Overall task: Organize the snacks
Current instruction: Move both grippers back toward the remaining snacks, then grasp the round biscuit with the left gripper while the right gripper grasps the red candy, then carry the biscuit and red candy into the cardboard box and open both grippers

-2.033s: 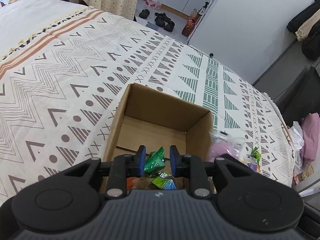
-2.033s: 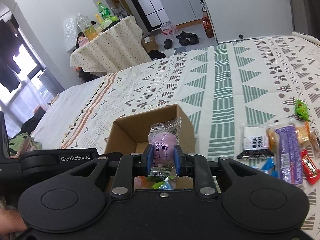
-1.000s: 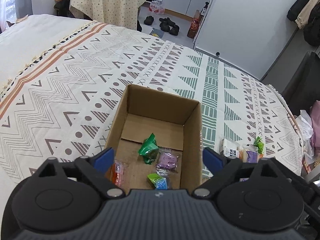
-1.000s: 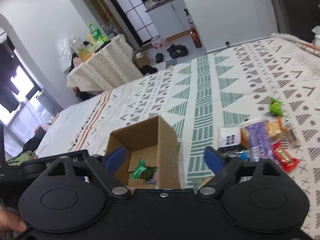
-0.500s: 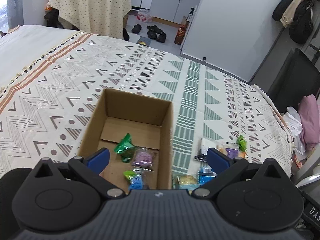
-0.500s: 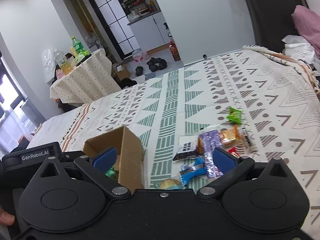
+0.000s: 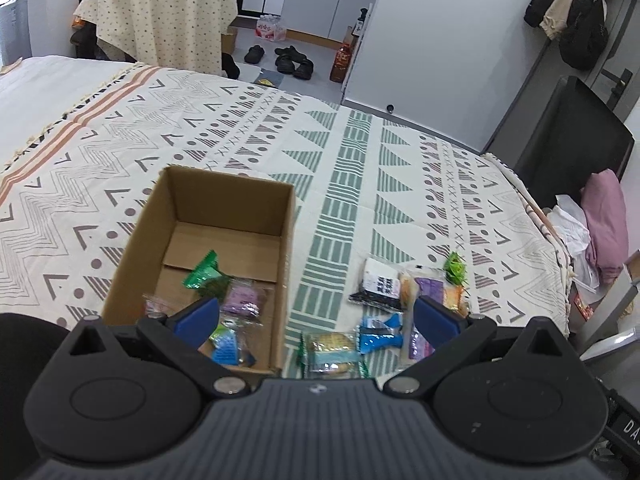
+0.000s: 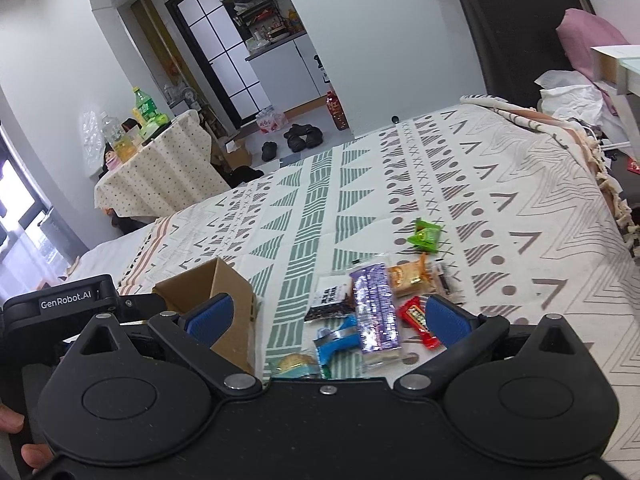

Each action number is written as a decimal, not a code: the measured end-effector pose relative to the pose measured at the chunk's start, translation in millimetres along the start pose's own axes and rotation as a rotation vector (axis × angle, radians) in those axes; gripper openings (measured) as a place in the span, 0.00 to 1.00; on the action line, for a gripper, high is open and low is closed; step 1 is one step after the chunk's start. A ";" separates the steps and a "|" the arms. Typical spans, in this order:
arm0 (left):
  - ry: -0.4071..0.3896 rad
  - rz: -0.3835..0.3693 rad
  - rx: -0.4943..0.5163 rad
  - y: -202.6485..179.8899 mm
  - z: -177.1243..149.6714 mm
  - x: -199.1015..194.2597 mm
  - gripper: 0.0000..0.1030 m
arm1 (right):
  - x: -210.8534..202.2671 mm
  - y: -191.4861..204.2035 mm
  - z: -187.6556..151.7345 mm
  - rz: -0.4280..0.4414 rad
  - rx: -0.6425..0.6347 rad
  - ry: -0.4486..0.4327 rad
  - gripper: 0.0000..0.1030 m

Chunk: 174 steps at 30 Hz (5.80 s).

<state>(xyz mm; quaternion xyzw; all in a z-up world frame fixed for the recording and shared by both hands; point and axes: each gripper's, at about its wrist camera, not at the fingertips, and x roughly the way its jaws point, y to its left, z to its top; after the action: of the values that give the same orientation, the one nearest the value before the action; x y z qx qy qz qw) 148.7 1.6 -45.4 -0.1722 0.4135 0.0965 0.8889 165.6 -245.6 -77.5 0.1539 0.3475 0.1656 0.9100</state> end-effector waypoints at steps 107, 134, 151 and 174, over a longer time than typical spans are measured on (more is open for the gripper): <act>0.127 0.060 -0.035 -24.9 -39.7 103.6 0.47 | 103.2 -76.2 -23.6 -0.053 0.079 0.252 0.13; 0.157 0.021 -0.047 -19.1 -30.4 126.5 0.47 | 141.1 -71.0 -29.2 -0.111 -0.007 0.351 0.20; 0.072 -0.033 -0.048 -8.8 -4.2 79.8 0.47 | 95.3 -28.8 -3.2 -0.057 -0.030 0.236 0.20; 0.023 -0.016 -0.117 58.8 28.4 55.3 0.47 | 102.2 70.0 13.5 0.047 -0.099 0.172 0.20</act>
<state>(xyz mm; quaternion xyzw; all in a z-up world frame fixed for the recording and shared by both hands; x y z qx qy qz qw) 185.6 68.4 -84.2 -0.2283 0.4161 0.1113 0.8732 233.1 -143.3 -99.7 0.1021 0.4119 0.2162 0.8793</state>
